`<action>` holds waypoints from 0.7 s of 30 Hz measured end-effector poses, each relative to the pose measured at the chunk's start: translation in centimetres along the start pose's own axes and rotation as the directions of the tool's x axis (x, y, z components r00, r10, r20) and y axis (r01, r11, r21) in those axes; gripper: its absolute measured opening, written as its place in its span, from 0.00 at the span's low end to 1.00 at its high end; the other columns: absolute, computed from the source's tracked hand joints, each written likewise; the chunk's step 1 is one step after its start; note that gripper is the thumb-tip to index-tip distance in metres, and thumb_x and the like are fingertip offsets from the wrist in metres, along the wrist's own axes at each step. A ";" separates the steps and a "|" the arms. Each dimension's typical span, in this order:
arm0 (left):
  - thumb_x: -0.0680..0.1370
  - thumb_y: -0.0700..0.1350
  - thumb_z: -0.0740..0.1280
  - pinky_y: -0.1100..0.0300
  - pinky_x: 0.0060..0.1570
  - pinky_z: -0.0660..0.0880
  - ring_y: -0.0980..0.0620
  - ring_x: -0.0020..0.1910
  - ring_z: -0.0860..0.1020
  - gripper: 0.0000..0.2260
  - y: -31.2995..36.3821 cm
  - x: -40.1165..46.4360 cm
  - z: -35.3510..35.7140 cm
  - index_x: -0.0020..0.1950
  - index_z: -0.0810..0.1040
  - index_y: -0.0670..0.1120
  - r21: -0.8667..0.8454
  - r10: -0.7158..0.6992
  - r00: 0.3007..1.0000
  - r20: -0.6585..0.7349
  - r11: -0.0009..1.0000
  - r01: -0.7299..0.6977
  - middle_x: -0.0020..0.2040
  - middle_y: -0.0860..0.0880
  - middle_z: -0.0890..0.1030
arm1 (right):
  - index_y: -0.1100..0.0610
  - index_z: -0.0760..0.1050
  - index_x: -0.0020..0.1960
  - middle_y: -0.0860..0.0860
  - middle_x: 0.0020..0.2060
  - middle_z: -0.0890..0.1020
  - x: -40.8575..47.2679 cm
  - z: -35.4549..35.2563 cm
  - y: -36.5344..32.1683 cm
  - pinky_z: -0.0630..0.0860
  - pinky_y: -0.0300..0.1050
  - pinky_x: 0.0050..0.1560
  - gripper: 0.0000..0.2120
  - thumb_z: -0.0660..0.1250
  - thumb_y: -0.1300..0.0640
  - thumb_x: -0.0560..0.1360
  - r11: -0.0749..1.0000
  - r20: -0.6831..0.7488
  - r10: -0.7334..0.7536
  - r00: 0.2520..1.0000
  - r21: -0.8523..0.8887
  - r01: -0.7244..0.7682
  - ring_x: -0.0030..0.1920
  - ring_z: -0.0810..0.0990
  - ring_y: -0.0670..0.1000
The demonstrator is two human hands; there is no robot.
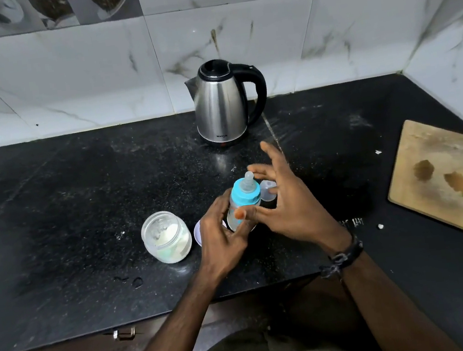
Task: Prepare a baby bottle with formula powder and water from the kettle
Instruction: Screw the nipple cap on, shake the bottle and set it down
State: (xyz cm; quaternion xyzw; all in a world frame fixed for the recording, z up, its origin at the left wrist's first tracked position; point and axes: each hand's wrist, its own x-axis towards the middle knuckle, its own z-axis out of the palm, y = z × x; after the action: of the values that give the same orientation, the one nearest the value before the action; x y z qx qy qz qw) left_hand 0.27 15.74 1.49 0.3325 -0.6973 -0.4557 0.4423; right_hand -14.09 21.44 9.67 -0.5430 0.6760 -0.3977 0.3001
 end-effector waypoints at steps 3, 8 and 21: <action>0.73 0.46 0.75 0.47 0.62 0.80 0.52 0.61 0.83 0.22 0.2 -0.1 -0.1 0.67 0.79 0.55 0.005 -0.017 1.000 -0.008 1.000 0.017 0.60 0.51 0.85 | 0.47 0.46 0.81 0.48 0.69 0.76 0.2 0.6 1.0 0.71 0.57 0.71 0.47 0.73 0.59 0.73 0.982 0.054 -0.025 0.998 0.186 0.015 0.68 0.75 0.45; 0.73 0.40 0.74 0.56 0.63 0.78 0.56 0.62 0.82 0.25 1.0 -0.1 0.1 0.67 0.76 0.57 -0.021 -0.005 1.000 -0.007 1.000 0.005 0.61 0.55 0.84 | 0.52 0.58 0.78 0.44 0.53 0.85 -0.1 1.5 0.0 0.78 0.50 0.59 0.48 0.81 0.51 0.66 0.993 -0.267 -0.101 0.958 -0.080 0.082 0.53 0.83 0.44; 0.74 0.50 0.73 0.55 0.61 0.79 0.54 0.60 0.83 0.21 1.5 0.0 0.0 0.66 0.76 0.60 -0.026 0.012 1.000 0.017 1.000 -0.012 0.60 0.53 0.85 | 0.45 0.48 0.80 0.47 0.67 0.78 0.2 0.4 1.0 0.70 0.57 0.72 0.44 0.71 0.60 0.74 0.988 -0.008 -0.090 0.996 0.124 0.090 0.69 0.74 0.43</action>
State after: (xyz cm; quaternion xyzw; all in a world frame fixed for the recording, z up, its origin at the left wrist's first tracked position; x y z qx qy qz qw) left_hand 0.21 16.26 2.95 0.3186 -0.6969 -0.4648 0.4435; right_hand -14.26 21.27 8.59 -0.5529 0.6250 -0.4527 0.3143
